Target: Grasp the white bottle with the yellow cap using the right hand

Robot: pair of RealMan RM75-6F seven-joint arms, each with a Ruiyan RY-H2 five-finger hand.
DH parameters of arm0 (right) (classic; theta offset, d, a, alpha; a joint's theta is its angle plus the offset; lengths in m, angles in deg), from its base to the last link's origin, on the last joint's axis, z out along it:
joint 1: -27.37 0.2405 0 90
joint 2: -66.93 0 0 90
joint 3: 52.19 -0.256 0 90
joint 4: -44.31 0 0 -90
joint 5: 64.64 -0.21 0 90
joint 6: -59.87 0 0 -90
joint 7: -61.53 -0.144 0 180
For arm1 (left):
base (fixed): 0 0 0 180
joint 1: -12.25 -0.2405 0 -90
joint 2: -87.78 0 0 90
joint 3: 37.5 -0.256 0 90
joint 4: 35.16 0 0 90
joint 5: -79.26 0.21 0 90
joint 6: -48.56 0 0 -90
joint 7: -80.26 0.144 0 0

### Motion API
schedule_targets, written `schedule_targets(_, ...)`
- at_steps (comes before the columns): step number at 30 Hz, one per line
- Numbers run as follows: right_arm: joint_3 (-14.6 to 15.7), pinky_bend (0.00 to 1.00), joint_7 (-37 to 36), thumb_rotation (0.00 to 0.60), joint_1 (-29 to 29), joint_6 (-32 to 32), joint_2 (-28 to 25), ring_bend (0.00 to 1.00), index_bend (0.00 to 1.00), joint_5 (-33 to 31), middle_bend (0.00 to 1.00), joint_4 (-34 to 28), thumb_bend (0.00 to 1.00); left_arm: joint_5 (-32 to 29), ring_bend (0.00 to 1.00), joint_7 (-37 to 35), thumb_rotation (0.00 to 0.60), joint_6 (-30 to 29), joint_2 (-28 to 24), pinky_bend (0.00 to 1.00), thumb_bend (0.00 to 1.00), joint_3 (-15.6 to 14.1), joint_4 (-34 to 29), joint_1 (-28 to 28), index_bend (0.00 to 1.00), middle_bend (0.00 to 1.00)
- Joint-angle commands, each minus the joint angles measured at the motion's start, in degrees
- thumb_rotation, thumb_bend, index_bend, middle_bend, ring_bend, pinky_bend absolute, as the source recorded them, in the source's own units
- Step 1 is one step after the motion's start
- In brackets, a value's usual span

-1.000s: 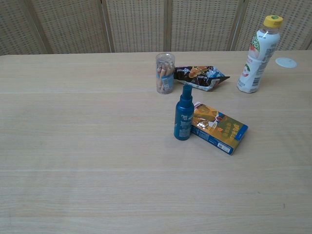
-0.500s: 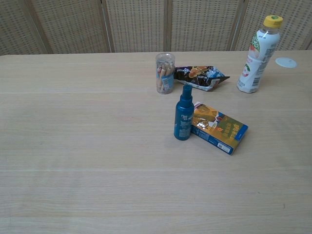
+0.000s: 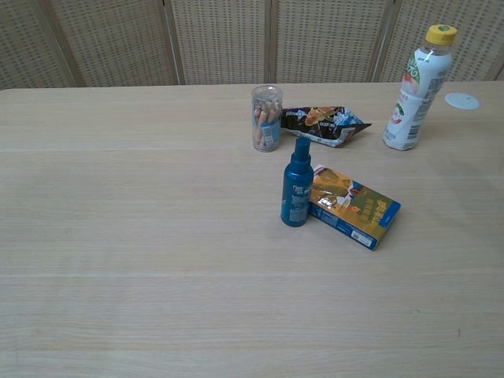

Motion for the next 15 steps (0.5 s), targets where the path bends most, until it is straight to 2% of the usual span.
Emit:
schedule_targets(1,-0.3,0.0,-2.7,0.58,2.4,-3.1,3.5,0.0,0.0,-0.1,0.0,5.1,0.01,-0.3,0.0,0.2,0.6,0.1,-0.1,0.0,0.32,0.1,-0.1,0.1,0.12,0.05)
schedule_targets(15,-0.8,0.0,-8.4,0.567,8.5,-11.0,12.3,0.0,0.0,0.3,0.0,19.6,0.0,-1.2,0.0,1.1,0.6,0.1,-0.7,0.0,0.32,0.3,-0.8,0.1,0.12,0.05)
